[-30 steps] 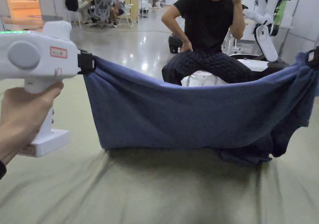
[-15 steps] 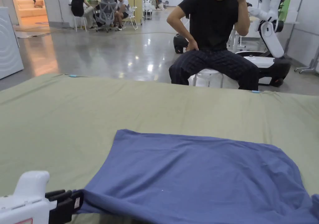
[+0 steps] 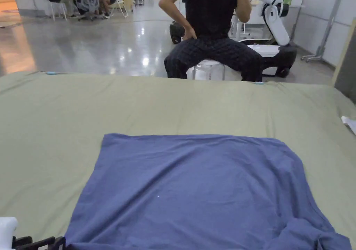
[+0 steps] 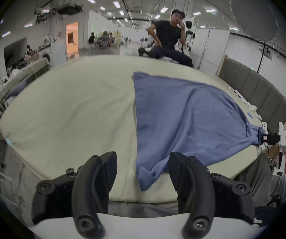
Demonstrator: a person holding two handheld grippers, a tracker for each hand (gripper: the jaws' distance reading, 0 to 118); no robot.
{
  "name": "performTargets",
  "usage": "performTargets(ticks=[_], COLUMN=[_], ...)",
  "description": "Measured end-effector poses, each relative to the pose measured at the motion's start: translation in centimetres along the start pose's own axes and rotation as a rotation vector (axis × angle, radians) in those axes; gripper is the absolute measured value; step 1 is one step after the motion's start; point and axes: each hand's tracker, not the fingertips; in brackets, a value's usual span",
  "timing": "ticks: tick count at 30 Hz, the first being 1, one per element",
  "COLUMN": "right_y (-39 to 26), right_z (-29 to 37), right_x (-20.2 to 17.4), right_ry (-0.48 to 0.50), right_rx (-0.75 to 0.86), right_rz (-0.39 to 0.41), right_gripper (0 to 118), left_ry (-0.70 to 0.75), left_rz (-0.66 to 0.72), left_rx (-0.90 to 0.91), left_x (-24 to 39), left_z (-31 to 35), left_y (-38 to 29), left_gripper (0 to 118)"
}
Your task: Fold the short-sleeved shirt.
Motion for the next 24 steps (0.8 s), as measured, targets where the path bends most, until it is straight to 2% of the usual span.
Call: performTargets(ticks=[6,8,9,10,11,13,15,16,17,19,20,21,24], right_y=[2.8,4.1,4.5,4.9,5.3,5.8,5.7,5.8,5.8,5.7,5.5,5.4,5.1], right_z=[5.6,5.8,5.5,5.0,4.3,2.6,1.1,0.3,-0.5,-2.1,-2.6,-3.1,-4.0], right_x=[-4.1,-6.2,-7.2,-8.2,-9.0,-10.8,-11.9,-12.3,-12.6,-13.2,-13.5,-13.5,-13.3], right_ry=[-0.094,-0.038,0.014,0.057,0.082,0.064,0.067,0.075,0.078,0.032,-0.006,0.0,0.018], right_rx=[0.293,0.332,0.342,0.356,0.353,0.322,0.327,0.315,0.3,0.255,0.259,0.248,0.215], right_rz=[0.125,0.177,0.198,0.218,0.231,0.257,0.265,0.261,0.256,0.259,0.261,0.256,0.208], right_gripper=[90,89,84,71,67,59,38,34,29,0,0,0,0], left_ry=[-0.011,-0.018,-0.028,-0.036,-0.034,-0.068,-0.102,-0.113,-0.113,-0.104,-0.089,-0.077,-0.101], left_rz=[-0.17,-0.184,-0.188,-0.182,-0.169,-0.131,-0.086,-0.072,-0.064,-0.087,-0.098,-0.097,-0.067], left_rx=[0.33,0.409,0.455,0.473,0.457,0.422,0.389,0.375,0.366,0.301,0.294,0.288,0.222], left_x=[5.2,6.9,7.5,8.1,8.4,9.1,8.9,9.0,9.2,9.7,10.0,10.1,9.7], left_z=[6.3,6.8,6.5,5.9,5.2,3.8,2.0,1.3,0.8,-0.6,-1.2,-1.6,-3.3], left_y=[3.7,5.1,5.4,5.8,6.2,6.7,6.6,6.3,6.1,5.9,5.6,5.4,5.1], left_gripper=[63,63,63,63,63,63,62,60,55,17,9,4,3])
